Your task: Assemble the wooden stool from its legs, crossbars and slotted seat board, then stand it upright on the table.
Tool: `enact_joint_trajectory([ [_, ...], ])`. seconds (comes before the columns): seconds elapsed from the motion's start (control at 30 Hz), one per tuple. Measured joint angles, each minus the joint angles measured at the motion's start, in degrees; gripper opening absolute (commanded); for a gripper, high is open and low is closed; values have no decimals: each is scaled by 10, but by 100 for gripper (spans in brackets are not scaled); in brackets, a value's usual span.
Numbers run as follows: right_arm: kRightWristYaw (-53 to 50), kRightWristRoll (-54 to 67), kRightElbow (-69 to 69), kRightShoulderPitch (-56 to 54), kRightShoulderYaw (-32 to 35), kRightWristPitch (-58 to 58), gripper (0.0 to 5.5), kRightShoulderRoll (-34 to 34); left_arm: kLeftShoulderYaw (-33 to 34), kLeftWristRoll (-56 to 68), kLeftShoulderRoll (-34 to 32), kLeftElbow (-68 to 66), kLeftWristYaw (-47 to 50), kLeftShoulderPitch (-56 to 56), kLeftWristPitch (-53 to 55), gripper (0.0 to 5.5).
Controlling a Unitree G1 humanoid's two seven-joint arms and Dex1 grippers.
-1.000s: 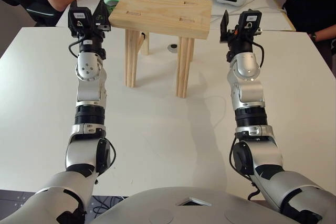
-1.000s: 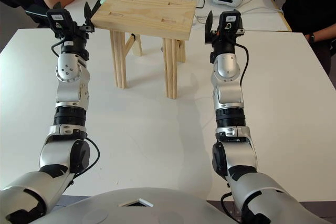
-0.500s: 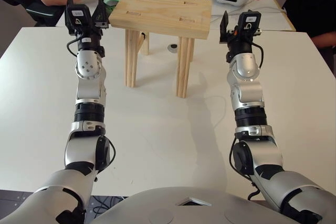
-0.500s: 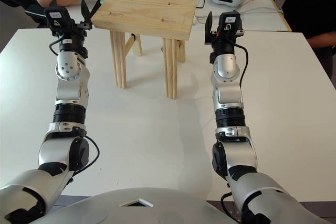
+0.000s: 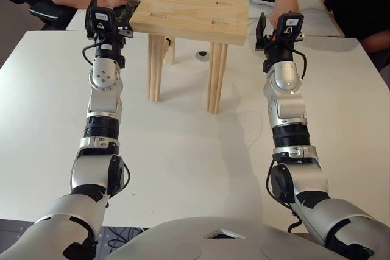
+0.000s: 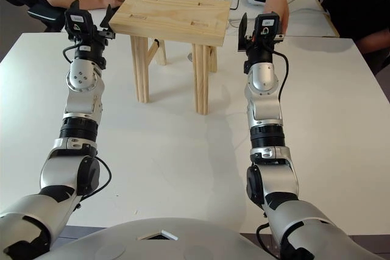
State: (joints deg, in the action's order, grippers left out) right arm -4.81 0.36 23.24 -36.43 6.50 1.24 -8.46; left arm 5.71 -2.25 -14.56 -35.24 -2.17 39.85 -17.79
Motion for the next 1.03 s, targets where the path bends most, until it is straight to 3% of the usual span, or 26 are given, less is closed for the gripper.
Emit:
enact_joint_trajectory([
  [0.3,-7,0,4,0,8,0,355,-12,-44,-13,5,110,-37,-57,9,390],
  [0.47,-8,0,4,0,7,0,355,-12,-19,-20,-17,110,-8,-65,28,390],
  [0.63,-35,-24,-1,0,17,0,355,-29,37,-47,-54,83,91,-58,48,390],
  [0.83,-114,-51,25,0,58,-29,355,-73,55,-39,-65,55,105,-53,45,390],
  [1.03,-109,-50,13,41,52,-48,355,-69,76,-21,-72,-3,110,-42,25,390],
])
